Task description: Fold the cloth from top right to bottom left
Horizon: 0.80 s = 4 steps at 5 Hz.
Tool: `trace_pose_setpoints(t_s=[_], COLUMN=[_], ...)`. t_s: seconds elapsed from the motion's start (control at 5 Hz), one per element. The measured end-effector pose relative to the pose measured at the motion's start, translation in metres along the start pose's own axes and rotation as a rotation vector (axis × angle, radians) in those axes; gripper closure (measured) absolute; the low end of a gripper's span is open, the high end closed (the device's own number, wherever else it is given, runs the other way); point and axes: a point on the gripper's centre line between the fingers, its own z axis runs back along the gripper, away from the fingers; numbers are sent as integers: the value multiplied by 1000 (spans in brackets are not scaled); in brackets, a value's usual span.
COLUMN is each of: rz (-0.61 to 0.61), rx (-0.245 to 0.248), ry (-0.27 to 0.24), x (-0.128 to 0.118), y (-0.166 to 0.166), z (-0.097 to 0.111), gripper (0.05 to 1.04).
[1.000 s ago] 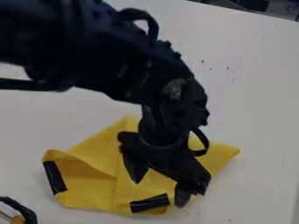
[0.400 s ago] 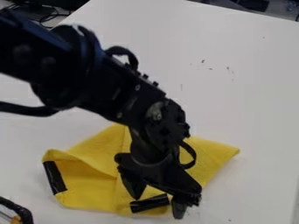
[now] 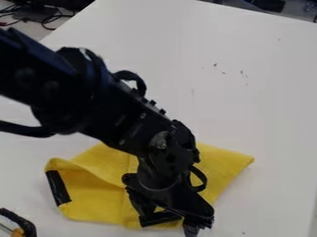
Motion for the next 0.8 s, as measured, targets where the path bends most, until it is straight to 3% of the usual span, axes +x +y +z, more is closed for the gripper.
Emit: trace_pose_setpoints(t_s=[0.2, 0.6, 0.8], rz=[5, 21, 12], rx=[0, -6, 26], ry=[7, 44, 39], x=[0, -3, -1], y=[2, 4, 7], z=[-1, -2, 0], gripper=[248, 825, 928])
